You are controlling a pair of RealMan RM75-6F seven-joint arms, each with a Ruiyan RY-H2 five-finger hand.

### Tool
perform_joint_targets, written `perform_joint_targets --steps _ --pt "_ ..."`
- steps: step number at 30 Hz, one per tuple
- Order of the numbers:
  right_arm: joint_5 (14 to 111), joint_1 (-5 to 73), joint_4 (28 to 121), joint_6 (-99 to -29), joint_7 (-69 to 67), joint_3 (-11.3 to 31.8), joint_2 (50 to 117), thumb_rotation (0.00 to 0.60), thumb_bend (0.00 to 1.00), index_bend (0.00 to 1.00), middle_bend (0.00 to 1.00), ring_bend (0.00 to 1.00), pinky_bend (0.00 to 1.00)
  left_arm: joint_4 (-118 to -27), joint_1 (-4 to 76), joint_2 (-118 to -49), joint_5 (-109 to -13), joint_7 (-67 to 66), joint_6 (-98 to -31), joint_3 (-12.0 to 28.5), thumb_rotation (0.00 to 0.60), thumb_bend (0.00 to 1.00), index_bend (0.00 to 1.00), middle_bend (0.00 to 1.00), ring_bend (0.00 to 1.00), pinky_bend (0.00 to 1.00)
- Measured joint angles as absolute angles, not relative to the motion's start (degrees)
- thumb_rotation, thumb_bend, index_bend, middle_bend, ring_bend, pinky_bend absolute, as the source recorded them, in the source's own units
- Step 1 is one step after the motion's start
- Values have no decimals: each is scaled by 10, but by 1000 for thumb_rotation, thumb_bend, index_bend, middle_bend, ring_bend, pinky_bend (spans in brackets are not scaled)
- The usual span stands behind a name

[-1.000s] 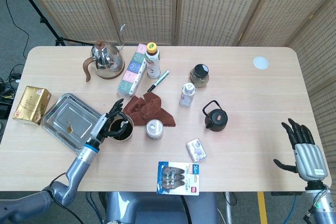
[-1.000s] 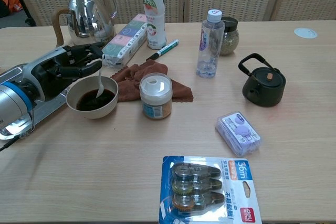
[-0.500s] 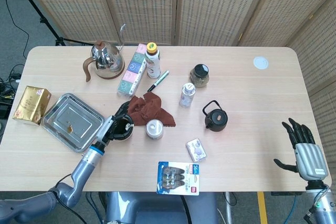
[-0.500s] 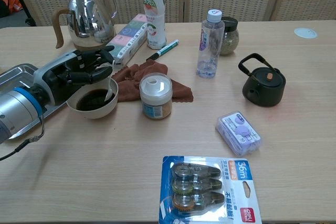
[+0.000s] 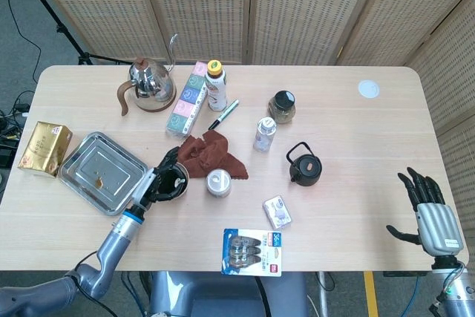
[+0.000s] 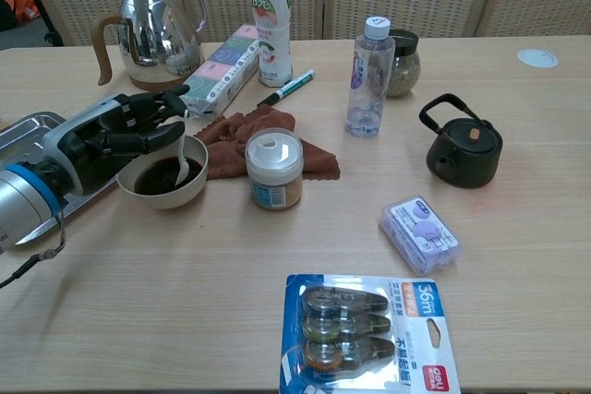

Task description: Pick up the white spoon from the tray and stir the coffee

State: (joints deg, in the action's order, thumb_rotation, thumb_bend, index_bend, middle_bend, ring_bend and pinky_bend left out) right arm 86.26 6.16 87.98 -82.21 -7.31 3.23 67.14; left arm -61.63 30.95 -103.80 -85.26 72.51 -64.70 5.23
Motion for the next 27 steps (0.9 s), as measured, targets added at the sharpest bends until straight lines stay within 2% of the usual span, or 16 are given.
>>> perform_joint_targets --steps 12,27 --pt "861 63 878 -817 -65 30 677 600 0 0 0 0 0 -589 306 -1032 -849 760 -646 56 600 463 681 0 0 0" --pt "856 64 875 -815 -69 33 677 600 0 0 0 0 0 -571 328 -1059 -842 732 -633 75 600 462 684 0 0 0"
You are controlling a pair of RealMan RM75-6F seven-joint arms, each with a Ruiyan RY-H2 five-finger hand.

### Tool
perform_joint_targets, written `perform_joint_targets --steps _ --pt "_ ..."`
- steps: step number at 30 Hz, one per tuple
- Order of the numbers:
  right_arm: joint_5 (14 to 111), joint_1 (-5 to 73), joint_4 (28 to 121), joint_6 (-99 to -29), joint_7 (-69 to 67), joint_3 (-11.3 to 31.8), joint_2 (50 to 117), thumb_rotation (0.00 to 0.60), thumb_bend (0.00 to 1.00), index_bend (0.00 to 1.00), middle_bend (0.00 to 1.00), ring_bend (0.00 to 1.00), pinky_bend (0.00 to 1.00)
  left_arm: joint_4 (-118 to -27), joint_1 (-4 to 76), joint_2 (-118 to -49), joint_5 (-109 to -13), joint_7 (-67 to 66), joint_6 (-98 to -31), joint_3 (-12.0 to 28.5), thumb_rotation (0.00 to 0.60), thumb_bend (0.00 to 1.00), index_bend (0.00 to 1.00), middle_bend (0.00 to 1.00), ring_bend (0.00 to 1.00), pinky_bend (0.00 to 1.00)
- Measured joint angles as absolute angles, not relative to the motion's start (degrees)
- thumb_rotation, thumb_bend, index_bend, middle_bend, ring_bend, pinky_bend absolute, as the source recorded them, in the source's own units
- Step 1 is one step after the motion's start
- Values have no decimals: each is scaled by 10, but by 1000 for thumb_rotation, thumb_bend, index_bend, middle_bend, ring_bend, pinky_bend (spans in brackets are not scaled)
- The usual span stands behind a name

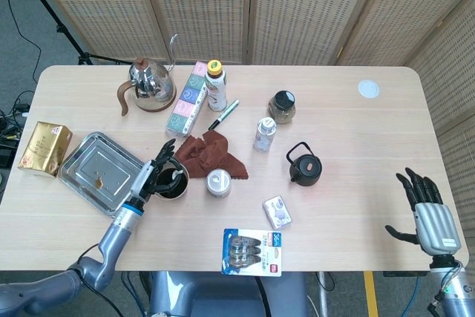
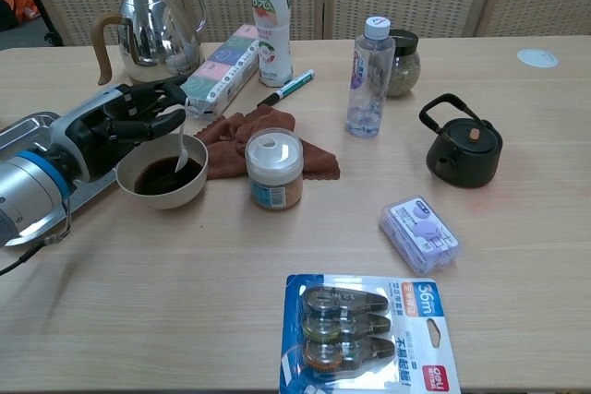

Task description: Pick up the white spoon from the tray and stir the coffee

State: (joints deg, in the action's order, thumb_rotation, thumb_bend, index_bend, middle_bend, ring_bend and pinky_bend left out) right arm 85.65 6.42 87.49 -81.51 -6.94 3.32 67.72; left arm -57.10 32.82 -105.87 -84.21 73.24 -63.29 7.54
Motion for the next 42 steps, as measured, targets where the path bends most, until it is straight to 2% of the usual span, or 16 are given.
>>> perform_joint_targets --steps 21,42 --pt "860 64 876 -816 -68 32 677 600 0 0 0 0 0 -576 306 -1067 -858 751 -656 46 600 466 684 0 0 0" --pt "856 66 875 -811 -64 31 681 600 0 0 0 0 0 -526 308 -1087 -852 763 -660 60 600 467 685 0 0 0"
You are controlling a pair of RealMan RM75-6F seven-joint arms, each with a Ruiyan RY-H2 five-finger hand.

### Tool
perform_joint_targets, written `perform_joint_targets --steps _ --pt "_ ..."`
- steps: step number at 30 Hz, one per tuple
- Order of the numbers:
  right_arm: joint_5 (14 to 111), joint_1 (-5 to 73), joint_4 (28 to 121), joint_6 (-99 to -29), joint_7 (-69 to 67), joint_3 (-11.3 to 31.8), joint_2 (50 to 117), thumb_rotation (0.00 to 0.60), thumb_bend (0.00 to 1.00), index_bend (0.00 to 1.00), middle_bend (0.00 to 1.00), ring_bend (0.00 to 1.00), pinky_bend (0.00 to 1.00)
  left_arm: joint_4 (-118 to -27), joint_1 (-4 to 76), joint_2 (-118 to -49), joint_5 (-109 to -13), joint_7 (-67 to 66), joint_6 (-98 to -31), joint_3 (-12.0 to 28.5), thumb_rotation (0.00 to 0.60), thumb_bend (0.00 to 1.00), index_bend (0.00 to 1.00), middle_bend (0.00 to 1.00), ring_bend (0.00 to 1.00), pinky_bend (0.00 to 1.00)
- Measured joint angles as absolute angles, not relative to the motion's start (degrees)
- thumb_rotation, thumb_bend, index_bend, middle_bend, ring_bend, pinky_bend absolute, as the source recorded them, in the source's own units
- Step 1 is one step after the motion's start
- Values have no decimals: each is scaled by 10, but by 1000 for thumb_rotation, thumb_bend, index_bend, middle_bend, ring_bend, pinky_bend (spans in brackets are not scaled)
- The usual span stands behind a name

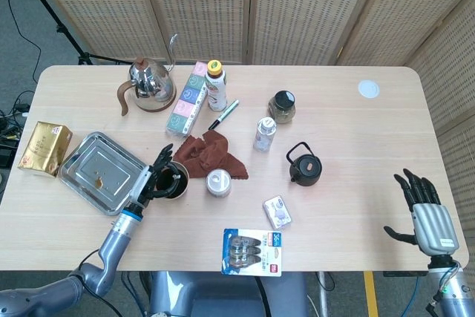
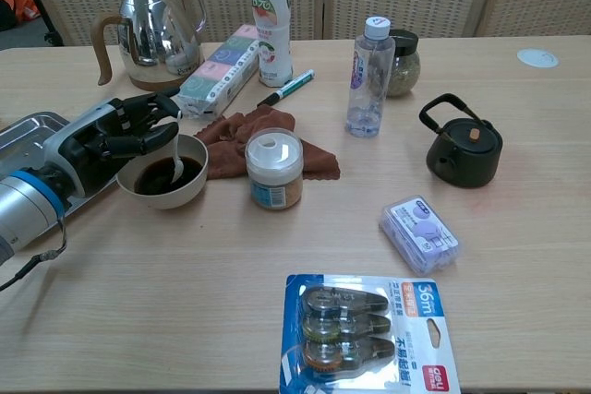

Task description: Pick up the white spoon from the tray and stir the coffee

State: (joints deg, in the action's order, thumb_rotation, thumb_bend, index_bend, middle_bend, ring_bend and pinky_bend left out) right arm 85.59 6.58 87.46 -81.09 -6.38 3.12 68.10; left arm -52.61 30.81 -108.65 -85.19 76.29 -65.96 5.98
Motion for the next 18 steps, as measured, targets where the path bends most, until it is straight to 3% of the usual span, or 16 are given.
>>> perform_joint_targets --steps 18 --pt "855 67 875 -809 -67 32 680 600 0 0 0 0 0 -538 334 -1097 -849 724 -639 73 600 465 685 0 0 0"
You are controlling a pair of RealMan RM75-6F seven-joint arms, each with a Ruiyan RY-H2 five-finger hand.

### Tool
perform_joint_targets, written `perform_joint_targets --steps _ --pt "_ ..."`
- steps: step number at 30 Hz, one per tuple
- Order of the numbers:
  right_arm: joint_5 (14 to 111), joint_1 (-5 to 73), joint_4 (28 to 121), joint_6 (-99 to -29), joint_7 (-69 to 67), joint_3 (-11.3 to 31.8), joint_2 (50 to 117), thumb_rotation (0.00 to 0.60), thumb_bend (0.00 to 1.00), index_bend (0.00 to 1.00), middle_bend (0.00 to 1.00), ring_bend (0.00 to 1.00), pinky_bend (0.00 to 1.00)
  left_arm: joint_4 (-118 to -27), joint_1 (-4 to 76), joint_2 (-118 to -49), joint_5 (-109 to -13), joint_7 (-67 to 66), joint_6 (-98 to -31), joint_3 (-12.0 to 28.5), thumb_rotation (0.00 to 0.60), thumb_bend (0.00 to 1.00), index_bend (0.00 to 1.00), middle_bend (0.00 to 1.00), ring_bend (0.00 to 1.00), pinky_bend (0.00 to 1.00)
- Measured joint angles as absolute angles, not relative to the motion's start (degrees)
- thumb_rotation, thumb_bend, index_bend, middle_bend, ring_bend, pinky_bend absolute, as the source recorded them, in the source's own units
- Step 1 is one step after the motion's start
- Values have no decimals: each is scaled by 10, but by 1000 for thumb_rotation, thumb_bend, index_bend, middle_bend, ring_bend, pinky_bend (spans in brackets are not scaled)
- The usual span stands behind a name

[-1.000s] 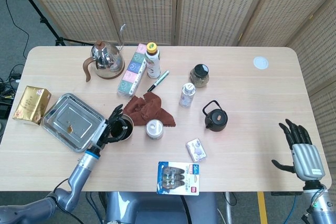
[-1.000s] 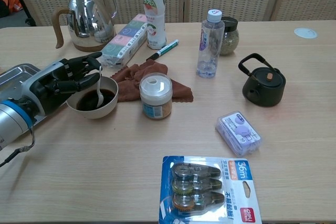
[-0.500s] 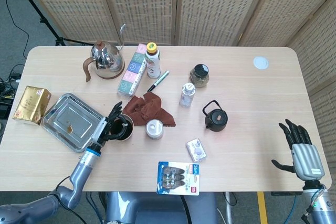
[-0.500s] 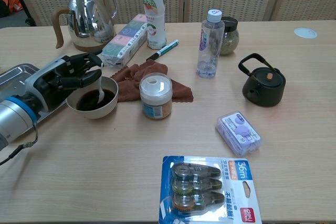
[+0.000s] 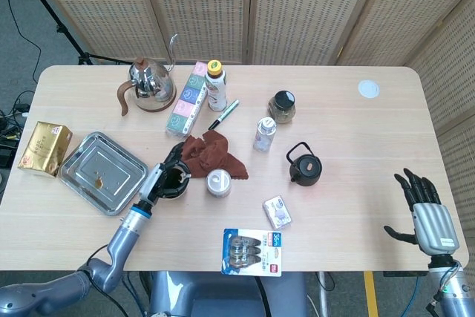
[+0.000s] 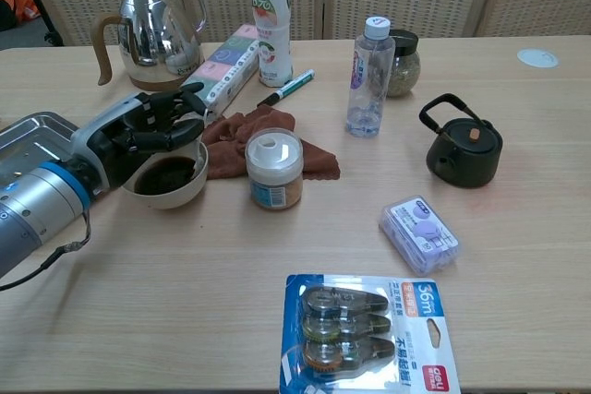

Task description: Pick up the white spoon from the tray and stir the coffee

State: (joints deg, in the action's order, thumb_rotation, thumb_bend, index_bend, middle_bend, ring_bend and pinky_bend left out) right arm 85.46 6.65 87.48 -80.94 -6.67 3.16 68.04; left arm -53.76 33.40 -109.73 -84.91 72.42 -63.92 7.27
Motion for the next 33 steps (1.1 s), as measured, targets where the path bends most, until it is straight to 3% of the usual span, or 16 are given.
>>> perform_joint_targets --steps 14,33 --pt "857 66 876 -812 -66 31 680 600 0 0 0 0 0 -586 315 -1066 -870 763 -657 42 600 472 685 0 0 0" --pt "856 67 874 -809 -60 30 684 600 0 0 0 0 0 -537 315 -1075 -852 761 -655 60 600 475 685 0 0 0"
